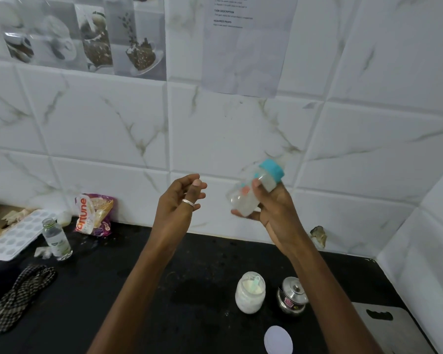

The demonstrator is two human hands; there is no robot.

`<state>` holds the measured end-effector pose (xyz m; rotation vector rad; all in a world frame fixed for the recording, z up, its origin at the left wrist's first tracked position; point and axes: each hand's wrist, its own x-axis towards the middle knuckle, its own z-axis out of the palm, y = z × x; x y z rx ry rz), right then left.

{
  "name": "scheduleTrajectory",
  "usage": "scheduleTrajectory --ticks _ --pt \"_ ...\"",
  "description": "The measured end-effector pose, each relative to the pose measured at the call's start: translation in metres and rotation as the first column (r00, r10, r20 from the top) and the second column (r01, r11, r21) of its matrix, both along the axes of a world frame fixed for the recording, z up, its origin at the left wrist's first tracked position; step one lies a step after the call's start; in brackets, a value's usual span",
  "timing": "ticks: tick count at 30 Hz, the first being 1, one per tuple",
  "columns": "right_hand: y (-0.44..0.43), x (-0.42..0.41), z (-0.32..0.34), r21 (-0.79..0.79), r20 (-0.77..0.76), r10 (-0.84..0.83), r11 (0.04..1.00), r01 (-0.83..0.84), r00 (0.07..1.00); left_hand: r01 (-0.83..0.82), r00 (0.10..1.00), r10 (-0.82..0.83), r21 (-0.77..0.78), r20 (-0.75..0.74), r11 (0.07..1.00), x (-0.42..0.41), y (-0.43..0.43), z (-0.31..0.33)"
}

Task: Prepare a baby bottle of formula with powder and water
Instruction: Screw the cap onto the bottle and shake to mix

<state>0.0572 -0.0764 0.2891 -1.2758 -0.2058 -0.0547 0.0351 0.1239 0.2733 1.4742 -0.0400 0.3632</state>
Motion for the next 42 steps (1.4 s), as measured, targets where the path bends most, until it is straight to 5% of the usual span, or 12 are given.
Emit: scheduleTrajectory --ticks 2,5,9,13,16,20,24,28,32,36,40,42 --pt "-0.001 0.0 -0.002 -0.015 0.009 -0.012 1.0 0.012 1.0 0.001 1.0 -0.001 0.0 -0.001 1.0 0.0 0.0 -0.001" --pt "-0.002 -0.001 0.001 0.18 -0.012 -0.063 0.982 0.064 0.998 0.005 1.0 -0.005 0.014 -0.003 1.0 -0.001 -0.001 -0.001" --pt "-0.001 0.002 -0.002 -0.009 0.006 -0.009 1.0 0.009 1.0 0.001 1.0 -0.001 0.013 -0.002 1.0 0.0 -0.001 0.0" --pt "-0.001 0.001 0.004 0.204 -0.008 -0.079 0.976 0.079 0.997 -0.008 1.0 0.008 0.0 -0.002 1.0 0.0 0.0 0.001" --pt "0.003 -0.001 0.002 -0.017 -0.002 -0.032 0.999 0.032 0.999 -0.011 1.0 0.011 -0.009 -0.003 1.0 0.001 0.0 0.001" --pt "0.003 -0.001 0.001 0.188 -0.011 -0.065 0.98 0.066 0.998 -0.006 1.0 0.006 -0.015 -0.008 1.0 0.002 -0.001 0.001" --pt "0.004 0.002 -0.002 -0.035 0.02 -0.008 0.999 0.009 1.0 -0.01 1.0 0.01 -0.005 -0.002 1.0 0.003 -0.001 0.001" --pt "0.002 0.002 0.004 0.194 -0.013 -0.08 0.978 0.081 0.997 -0.013 1.0 0.013 -0.006 0.003 1.0 0.004 0.0 0.001" --pt "0.003 0.005 -0.002 -0.046 0.011 0.003 0.999 -0.003 1.0 -0.02 1.0 0.02 -0.001 0.016 1.0 0.007 -0.001 0.003" --pt "0.005 0.008 0.005 0.207 -0.001 -0.07 0.976 0.069 0.998 -0.028 0.999 0.028 -0.011 0.022 1.0 0.01 0.001 0.005" --pt "0.007 0.013 0.004 -0.014 0.029 0.022 1.0 -0.021 0.999 -0.034 0.999 0.035 -0.012 0.024 0.999 0.016 0.004 0.008" --pt "0.006 0.015 0.004 0.107 0.018 -0.02 0.994 0.018 1.0 -0.039 0.999 0.04 -0.024 0.027 0.999 0.018 0.005 0.01"
